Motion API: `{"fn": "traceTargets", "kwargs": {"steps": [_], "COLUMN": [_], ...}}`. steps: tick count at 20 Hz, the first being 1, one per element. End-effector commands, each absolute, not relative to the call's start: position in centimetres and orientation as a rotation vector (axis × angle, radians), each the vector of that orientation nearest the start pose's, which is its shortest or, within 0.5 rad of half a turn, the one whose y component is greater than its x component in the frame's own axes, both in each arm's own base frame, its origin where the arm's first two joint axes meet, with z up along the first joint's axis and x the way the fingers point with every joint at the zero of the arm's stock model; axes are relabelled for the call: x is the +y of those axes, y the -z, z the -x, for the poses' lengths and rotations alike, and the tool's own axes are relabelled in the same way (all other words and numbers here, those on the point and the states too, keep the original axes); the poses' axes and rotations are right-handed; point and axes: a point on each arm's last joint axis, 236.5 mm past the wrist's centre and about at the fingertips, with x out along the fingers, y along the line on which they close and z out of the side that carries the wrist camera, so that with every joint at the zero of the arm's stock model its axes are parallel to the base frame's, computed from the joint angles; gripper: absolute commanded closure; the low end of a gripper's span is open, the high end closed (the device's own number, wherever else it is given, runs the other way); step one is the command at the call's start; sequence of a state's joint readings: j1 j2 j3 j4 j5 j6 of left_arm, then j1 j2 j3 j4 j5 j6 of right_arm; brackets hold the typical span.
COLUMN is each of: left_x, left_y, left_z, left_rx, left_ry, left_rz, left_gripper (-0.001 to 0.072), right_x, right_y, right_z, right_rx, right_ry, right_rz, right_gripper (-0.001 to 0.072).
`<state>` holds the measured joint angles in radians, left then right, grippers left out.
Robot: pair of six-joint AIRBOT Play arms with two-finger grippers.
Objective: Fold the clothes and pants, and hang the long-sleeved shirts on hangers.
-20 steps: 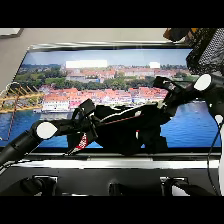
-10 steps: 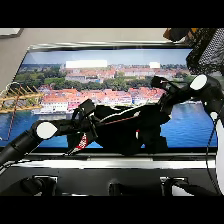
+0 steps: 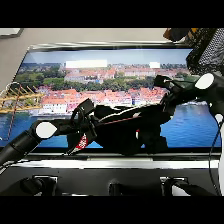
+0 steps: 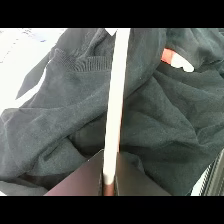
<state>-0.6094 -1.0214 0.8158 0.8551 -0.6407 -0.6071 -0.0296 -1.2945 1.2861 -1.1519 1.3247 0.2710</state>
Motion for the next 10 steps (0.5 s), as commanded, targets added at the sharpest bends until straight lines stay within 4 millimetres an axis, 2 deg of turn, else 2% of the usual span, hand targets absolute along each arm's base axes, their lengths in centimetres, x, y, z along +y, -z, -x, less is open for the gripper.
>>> {"fn": "traceTargets", "kwargs": {"steps": [1, 2, 3, 4, 10], "left_x": [-30.79, -30.79, -30.79, -30.79, -30.79], "left_y": [-6.45, -6.46, -6.46, -6.47, -6.47], "left_z": [-27.85, -27.85, -27.85, -27.86, -27.86], "left_rx": [0.565, 0.565, 0.565, 0.564, 0.564], "left_ry": [1.09, 1.09, 1.09, 1.09, 1.09], "left_rz": [-0.384, -0.384, -0.384, -0.384, -0.384], "left_gripper": [0.0676, 0.0676, 0.0676, 0.0676, 0.0676], "right_x": [9.06, 9.21, 9.2, 9.2, 9.53], "right_y": [-6.5, -6.58, -6.58, -6.59, -6.77], "right_z": [-37.47, -37.5, -37.52, -37.57, -37.58], "right_rx": [0.879, 0.874, 0.873, 0.872, 0.862], "right_ry": [-1.026, -1.028, -1.027, -1.025, -1.032], "right_rz": [0.7, 0.693, 0.694, 0.694, 0.682], "right_gripper": [0.0549, 0.0529, 0.0465, 0.0435, 0.0453]}}
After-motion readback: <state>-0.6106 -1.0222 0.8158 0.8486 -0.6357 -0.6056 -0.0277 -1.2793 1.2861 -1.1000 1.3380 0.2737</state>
